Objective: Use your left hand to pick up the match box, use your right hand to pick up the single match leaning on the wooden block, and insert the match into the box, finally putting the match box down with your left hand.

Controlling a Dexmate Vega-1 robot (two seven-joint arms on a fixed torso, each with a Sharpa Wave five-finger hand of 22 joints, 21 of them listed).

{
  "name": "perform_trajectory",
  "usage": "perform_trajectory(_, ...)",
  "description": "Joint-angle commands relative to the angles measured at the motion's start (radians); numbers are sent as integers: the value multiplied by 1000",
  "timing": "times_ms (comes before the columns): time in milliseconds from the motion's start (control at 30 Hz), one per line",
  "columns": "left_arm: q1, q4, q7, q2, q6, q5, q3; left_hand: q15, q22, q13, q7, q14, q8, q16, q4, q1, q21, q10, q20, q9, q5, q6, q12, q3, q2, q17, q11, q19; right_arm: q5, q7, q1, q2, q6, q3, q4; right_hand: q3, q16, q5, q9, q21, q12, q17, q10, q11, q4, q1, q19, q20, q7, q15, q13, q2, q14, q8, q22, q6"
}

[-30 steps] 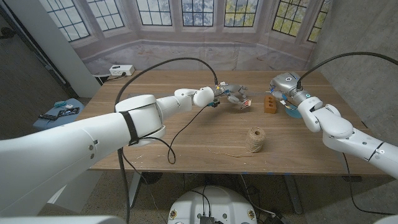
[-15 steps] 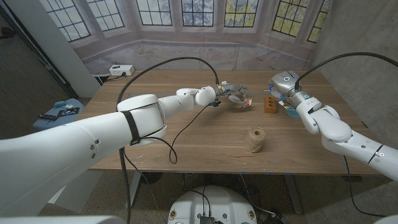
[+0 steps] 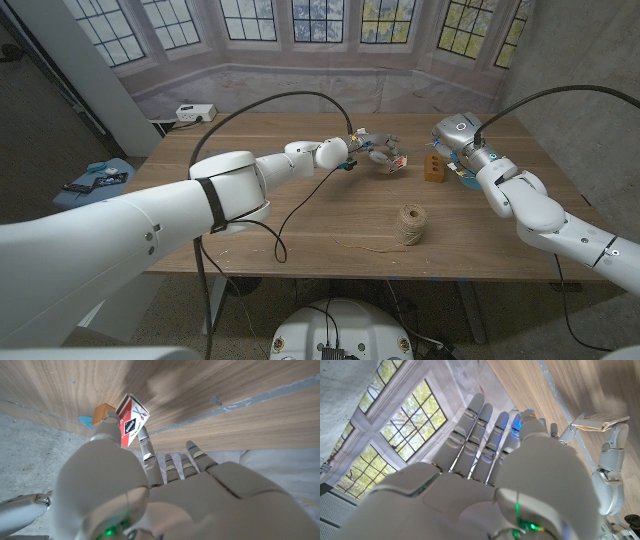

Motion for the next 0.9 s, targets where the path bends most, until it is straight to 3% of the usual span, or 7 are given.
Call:
perform_trajectory(33, 15, -13, 24, 42, -149, 12, -27, -2, 4, 6, 4, 6, 10, -3, 1, 11, -1, 8, -1, 2, -1, 8, 0, -3, 22, 2, 3, -2, -29, 5, -4, 15, -8, 3, -6, -1, -1, 2, 2, 4, -2, 2, 8, -1, 0, 13, 10, -35, -5, -118, 3, 2, 12, 8, 3, 10)
perform_trajectory(367, 37, -40, 35, 83, -247, 44, -68, 1, 4, 6, 4, 6, 10, -3, 1, 11, -1, 8, -1, 2, -1, 6, 0, -4, 22, 2, 2, -2, -67, 8, -6, 21, -13, -3, -14, -3, -3, 2, 2, 6, -4, 3, 10, -4, 1, 14, 11, -35, -2, -117, 3, 4, 17, 6, 3, 9)
perform_trajectory(900, 60, -72, 21, 108, -271, 84, -123, -1, 4, 6, 6, 6, 9, -3, 2, 11, -1, 9, -1, 2, -1, 6, 0, -6, 23, 2, 3, -2, -176, 32, -52, 10, -61, -1, -57, -7, -8, 2, 3, 8, -8, 3, 12, -3, 2, 13, 11, -33, -4, -117, 4, 6, 20, 4, 3, 10)
